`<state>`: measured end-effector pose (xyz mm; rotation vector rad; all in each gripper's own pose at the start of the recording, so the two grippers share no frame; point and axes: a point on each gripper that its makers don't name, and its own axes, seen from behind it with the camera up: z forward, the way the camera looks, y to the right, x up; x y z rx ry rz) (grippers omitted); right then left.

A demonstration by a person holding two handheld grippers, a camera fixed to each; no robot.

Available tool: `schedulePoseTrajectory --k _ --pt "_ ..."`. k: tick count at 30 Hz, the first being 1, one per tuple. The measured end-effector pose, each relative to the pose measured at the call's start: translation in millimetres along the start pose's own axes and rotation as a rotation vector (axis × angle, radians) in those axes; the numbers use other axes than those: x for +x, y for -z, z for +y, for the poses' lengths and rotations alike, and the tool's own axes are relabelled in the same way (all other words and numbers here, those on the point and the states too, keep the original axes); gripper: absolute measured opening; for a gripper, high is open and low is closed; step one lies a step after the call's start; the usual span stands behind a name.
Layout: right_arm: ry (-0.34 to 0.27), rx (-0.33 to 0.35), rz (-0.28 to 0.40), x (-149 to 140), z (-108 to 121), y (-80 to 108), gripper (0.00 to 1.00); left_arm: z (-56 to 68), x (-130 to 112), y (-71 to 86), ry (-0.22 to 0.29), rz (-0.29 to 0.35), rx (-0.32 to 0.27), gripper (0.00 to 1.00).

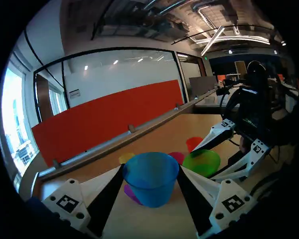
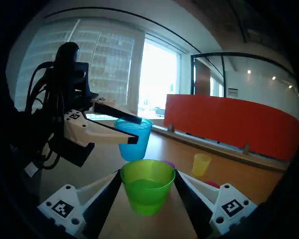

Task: Pour water

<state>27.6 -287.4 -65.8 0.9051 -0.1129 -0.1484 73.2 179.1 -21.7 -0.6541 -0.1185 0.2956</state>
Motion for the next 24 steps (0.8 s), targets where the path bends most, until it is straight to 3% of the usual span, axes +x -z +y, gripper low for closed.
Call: schedulePoseTrajectory --k 10,24 --pt "-0.004 -0.004 -0.01 -1 1 0.8 0.94 -0.2 -32 -8.5 0.09 -0.063 -0.041 0.89" --pt "0.001 -0.012 -0.059 -8 9 4.0 0.94 4.4 -65 -22.9 0.11 -0.143 -0.074 0.89"
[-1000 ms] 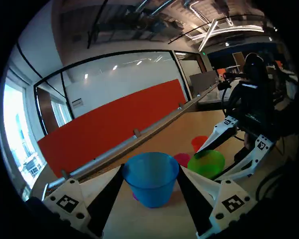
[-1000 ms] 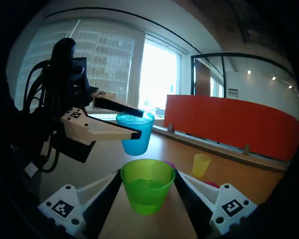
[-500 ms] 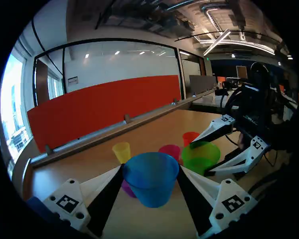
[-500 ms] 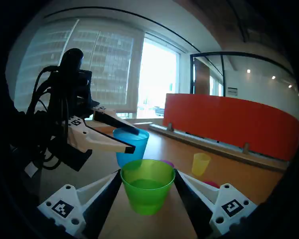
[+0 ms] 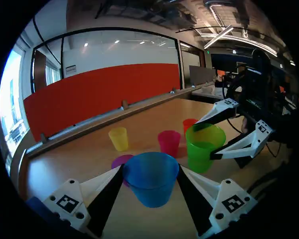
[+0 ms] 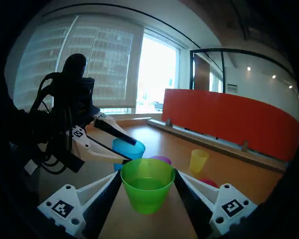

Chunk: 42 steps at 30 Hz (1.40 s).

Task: Pour water

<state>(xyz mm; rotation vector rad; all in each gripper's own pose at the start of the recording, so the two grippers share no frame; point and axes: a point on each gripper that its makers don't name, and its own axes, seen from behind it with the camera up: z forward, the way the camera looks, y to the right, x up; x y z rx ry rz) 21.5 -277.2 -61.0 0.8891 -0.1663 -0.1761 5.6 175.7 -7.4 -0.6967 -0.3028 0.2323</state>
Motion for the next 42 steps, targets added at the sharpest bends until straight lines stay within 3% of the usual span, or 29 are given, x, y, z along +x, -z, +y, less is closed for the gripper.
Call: schedulePoseTrajectory --k 18,32,42 --pt "0.002 0.001 -0.114 -33 19 6.6 0.94 6.9 -32 -12.9 -0.004 -0.081 -0.037 0.89" --pt "-0.015 -0.008 -0.178 -61 30 9.5 0.94 5.8 -54 -22.9 -0.033 -0.128 -0.023 0.89" --pt "-0.027 -0.013 -0.22 -77 34 11.5 0.94 6.5 -67 -25.7 -0.025 -0.148 -0.022 0.89"
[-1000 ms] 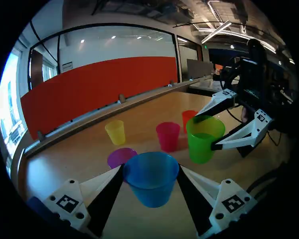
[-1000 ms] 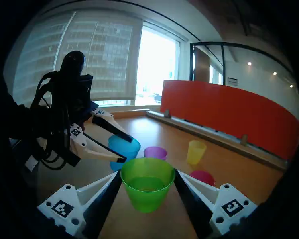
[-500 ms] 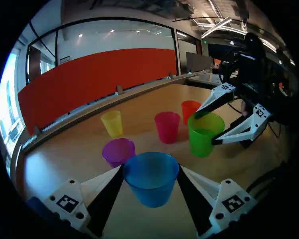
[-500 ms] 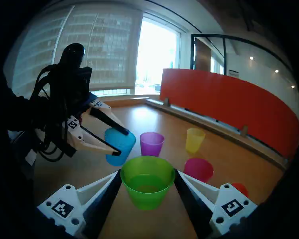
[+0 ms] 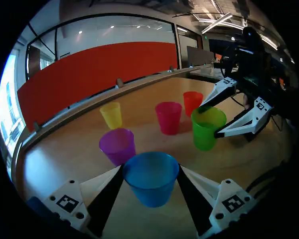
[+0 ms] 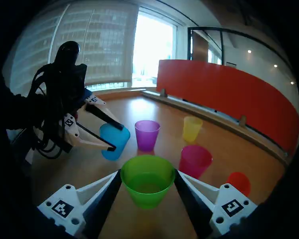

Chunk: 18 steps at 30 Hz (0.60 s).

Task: Pour water

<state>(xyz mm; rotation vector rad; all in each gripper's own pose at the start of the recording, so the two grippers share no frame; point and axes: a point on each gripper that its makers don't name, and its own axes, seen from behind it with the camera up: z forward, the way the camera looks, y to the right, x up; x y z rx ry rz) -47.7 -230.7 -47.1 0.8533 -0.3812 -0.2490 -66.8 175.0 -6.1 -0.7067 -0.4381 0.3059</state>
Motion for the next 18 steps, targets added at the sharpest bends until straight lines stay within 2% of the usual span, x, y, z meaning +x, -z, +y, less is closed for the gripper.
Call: schedulePoseTrajectory --k 18 --pt "-0.009 -0.002 -0.061 -26 6 -2.4 0.94 -1.8 -5 -7.3 0.004 -0.005 0.002 0.89"
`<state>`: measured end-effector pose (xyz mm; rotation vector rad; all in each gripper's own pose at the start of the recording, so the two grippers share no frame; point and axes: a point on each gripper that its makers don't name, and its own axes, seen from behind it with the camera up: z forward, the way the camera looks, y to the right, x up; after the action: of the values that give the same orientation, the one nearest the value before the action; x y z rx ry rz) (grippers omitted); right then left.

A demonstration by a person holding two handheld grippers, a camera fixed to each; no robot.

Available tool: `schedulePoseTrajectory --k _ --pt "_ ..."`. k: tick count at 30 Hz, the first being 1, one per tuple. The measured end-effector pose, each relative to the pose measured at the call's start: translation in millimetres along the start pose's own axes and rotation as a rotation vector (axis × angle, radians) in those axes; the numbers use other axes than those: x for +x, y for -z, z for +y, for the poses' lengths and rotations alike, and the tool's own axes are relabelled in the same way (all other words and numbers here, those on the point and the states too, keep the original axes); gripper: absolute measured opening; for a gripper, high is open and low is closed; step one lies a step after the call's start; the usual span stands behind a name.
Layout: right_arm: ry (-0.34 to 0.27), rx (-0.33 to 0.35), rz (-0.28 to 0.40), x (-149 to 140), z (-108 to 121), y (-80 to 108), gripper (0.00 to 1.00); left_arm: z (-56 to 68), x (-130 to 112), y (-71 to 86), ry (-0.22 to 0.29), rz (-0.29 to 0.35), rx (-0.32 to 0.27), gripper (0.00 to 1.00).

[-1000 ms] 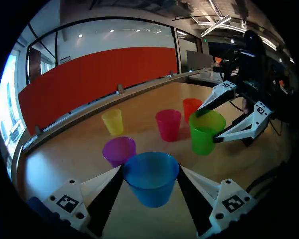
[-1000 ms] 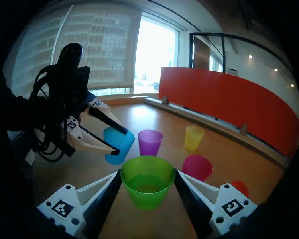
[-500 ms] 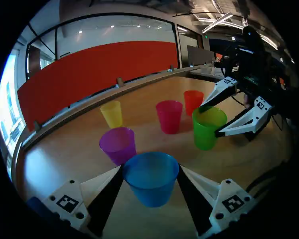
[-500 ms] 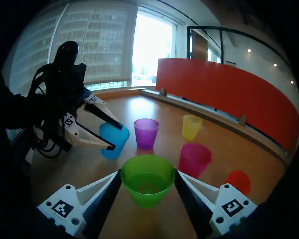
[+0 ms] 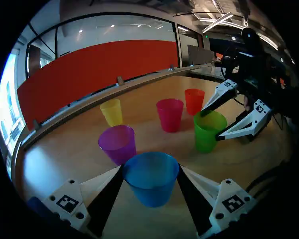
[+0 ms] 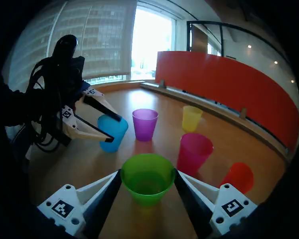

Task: Pour water

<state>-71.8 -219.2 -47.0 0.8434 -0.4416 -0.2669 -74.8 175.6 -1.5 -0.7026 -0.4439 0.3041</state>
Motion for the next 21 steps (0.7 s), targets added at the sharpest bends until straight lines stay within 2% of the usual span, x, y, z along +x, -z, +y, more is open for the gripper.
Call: schedulePoseTrajectory --k 21 --pt "-0.002 -0.005 -0.016 -3.2 -1.2 3.8 0.94 0.1 -5.9 6.5 0.008 0.017 0.018 0.9"
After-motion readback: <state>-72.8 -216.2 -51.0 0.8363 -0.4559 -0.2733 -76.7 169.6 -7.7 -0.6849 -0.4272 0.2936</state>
